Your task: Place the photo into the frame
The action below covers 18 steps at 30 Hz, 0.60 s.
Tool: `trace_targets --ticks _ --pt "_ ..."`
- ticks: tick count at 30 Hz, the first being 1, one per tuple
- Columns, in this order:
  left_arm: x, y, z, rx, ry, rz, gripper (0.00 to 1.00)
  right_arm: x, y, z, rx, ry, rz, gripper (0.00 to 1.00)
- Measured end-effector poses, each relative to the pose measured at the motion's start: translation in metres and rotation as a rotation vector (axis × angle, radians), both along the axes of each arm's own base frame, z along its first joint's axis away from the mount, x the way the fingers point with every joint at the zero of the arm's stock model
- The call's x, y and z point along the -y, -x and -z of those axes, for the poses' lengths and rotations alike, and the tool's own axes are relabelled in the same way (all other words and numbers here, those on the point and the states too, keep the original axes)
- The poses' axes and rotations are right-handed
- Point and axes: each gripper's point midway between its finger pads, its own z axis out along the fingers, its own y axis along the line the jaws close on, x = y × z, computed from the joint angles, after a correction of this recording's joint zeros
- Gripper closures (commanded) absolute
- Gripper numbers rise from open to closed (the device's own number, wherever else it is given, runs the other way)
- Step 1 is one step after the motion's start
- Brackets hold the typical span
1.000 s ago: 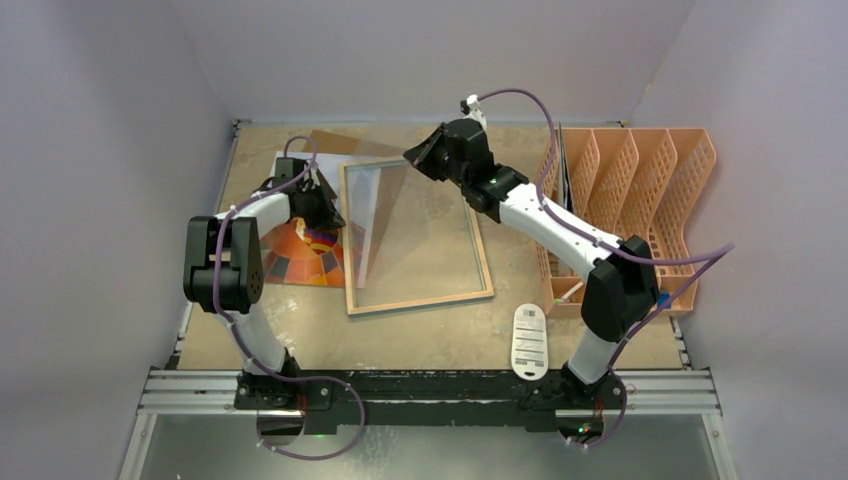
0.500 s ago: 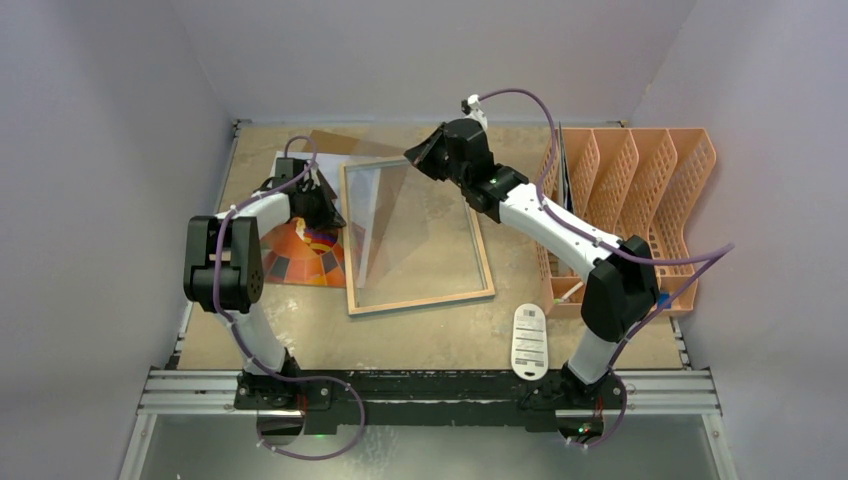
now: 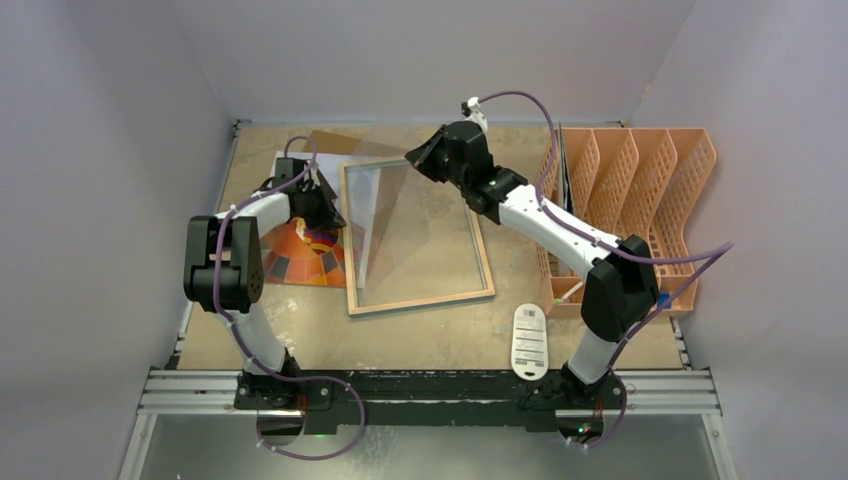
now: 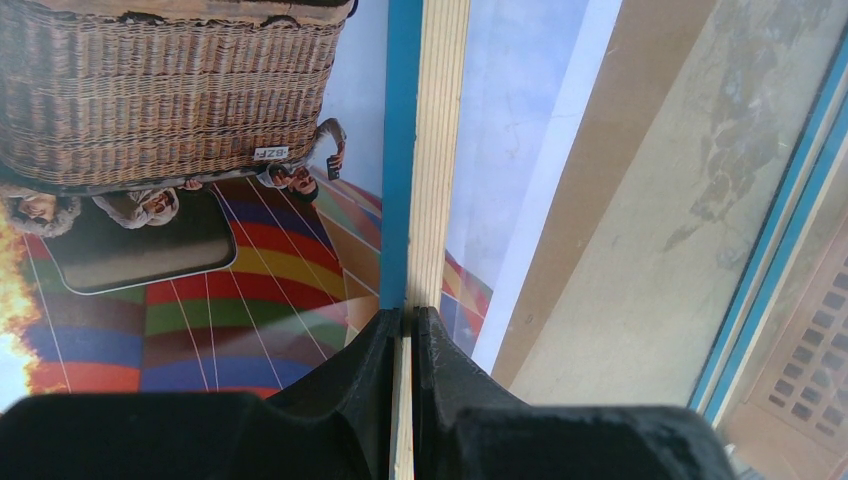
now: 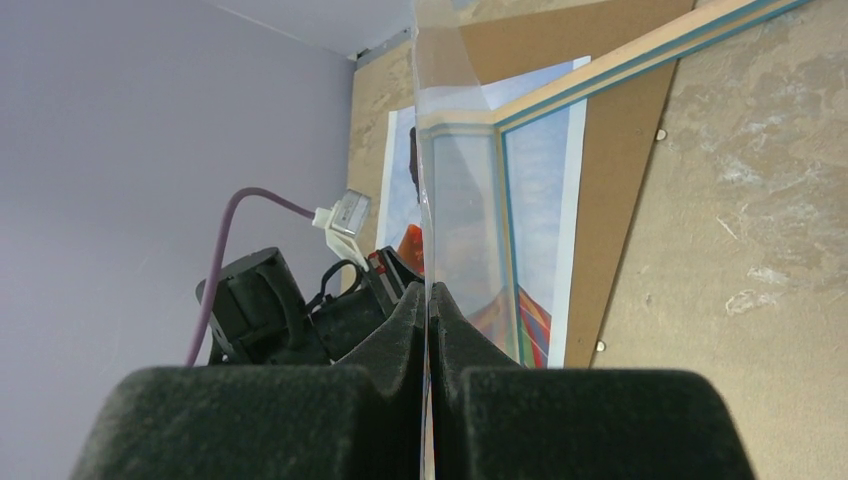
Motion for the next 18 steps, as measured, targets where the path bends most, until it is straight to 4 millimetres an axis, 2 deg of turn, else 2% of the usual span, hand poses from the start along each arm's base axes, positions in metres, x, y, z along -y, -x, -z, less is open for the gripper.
trace_targets --ticks 5,18 --pt "0.0001 -0.0001 0.0000 0.000 0.000 0.000 0.90 0.0000 0.0012 0.0055 -0.007 0.004 -0.004 1.00" --pt "-0.0001 -0.0001 0.0000 0.000 0.001 0.000 0.90 -0.0018 0.0022 0.0051 -0.007 -0.002 -0.015 1.00"
